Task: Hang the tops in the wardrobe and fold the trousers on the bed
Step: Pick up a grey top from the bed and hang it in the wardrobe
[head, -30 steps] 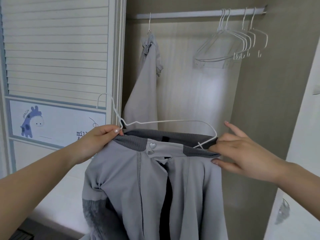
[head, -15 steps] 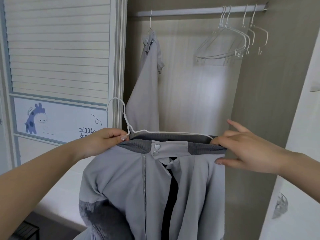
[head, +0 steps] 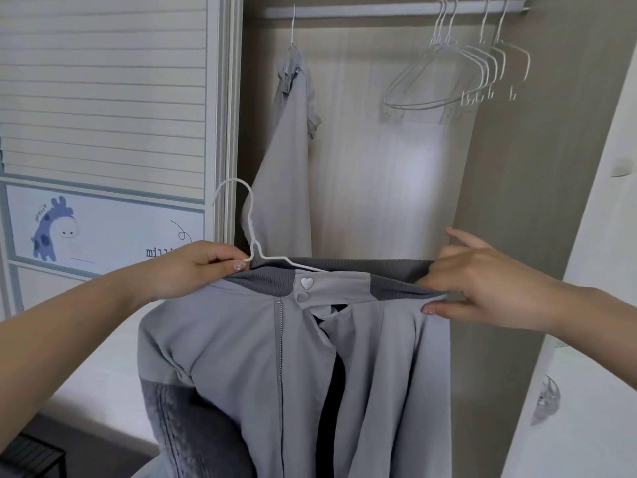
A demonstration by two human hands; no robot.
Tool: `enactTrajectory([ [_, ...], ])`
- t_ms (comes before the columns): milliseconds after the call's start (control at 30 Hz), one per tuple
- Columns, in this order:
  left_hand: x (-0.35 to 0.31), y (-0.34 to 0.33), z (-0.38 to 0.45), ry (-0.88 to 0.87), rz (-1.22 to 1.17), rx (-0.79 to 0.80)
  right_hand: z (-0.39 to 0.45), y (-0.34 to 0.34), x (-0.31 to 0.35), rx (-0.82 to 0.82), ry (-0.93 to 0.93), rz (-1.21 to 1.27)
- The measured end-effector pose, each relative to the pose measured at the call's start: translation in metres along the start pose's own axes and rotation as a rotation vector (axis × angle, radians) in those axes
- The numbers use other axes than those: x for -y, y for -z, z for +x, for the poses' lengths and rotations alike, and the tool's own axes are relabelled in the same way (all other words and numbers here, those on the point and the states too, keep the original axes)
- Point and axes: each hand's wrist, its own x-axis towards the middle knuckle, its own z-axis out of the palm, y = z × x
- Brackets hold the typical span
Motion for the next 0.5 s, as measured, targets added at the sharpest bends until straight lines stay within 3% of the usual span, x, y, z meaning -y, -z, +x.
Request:
enactTrajectory([
  [200,-0.013,-0.017,0.012,-0.087,0.192,0.081,0.02,0.005,-0.004,0.048,0.134,-0.246],
  [367,-0.047,-0.048,0.034,-0.215,0.211,0.09,0.051,0.006,0.008,0.05,0.262,-0.257],
  [433,-0.053,-0.055,0.041,-0.246,0.185,0.037,0.062,0.005,0.013,0.066,0.217,-0.238],
  [500,-0.056,-0.057,0.044,-0.254,0.134,-0.052,0.063,0.001,0.015,0.112,0.042,-0.025],
])
